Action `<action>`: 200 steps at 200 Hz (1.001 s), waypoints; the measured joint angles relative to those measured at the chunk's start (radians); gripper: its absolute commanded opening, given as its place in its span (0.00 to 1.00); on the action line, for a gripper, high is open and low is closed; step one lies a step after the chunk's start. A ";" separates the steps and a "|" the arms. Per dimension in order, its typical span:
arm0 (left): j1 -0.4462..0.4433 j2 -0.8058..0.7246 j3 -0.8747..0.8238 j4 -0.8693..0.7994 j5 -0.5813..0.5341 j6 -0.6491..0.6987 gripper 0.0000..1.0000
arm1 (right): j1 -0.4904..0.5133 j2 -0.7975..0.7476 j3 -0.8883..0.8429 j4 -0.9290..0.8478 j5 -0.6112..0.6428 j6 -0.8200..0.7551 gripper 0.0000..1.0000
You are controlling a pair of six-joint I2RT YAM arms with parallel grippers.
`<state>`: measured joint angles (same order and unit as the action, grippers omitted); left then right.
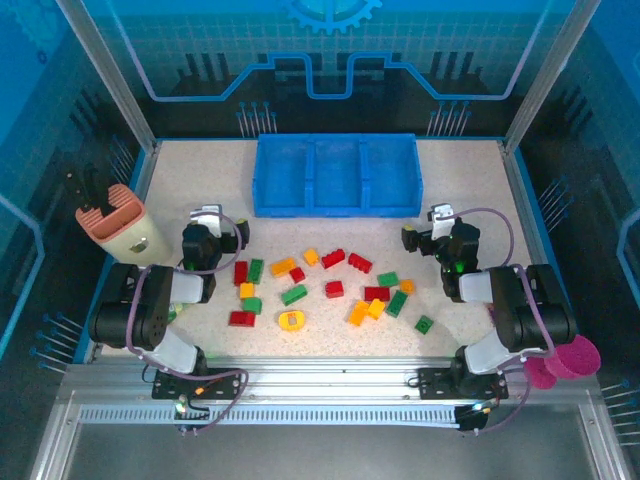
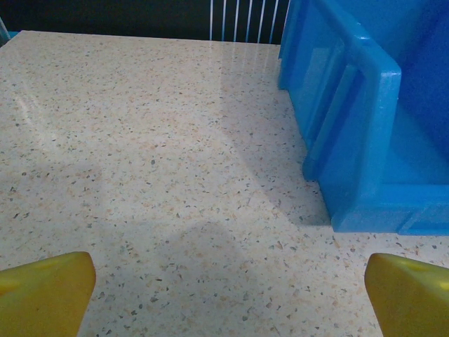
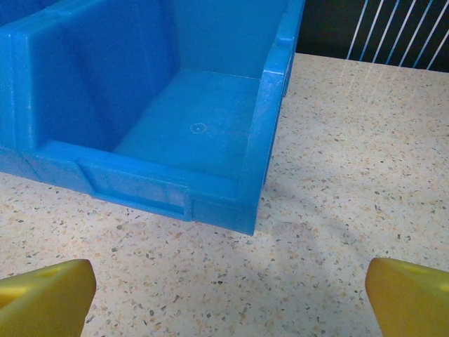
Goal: Sort the legos into containers by color
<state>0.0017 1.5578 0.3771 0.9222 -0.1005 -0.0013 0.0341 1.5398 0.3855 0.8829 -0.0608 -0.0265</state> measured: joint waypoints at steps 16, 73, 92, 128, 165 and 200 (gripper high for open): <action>0.000 0.000 0.000 0.000 0.000 0.000 0.99 | 0.000 0.000 0.000 0.000 0.000 0.000 1.00; 0.000 0.000 0.000 0.000 0.000 0.000 0.99 | 0.000 0.000 0.000 0.000 0.000 0.000 1.00; 0.000 0.000 0.000 0.000 0.000 0.000 0.99 | 0.000 0.000 0.000 0.000 0.000 0.000 1.00; 0.000 0.000 0.000 0.000 0.000 0.000 1.00 | 0.000 0.000 0.000 0.000 0.000 0.000 1.00; 0.000 0.000 0.000 -0.002 0.020 0.001 0.99 | 0.000 0.000 0.000 0.000 0.000 0.000 1.00; 0.000 -0.002 0.001 -0.007 0.046 0.003 0.99 | 0.000 -0.004 0.002 -0.013 0.001 0.000 1.00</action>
<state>0.0017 1.5562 0.3779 0.9154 -0.0544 0.0013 0.0341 1.5356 0.3878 0.8700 -0.0601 -0.0261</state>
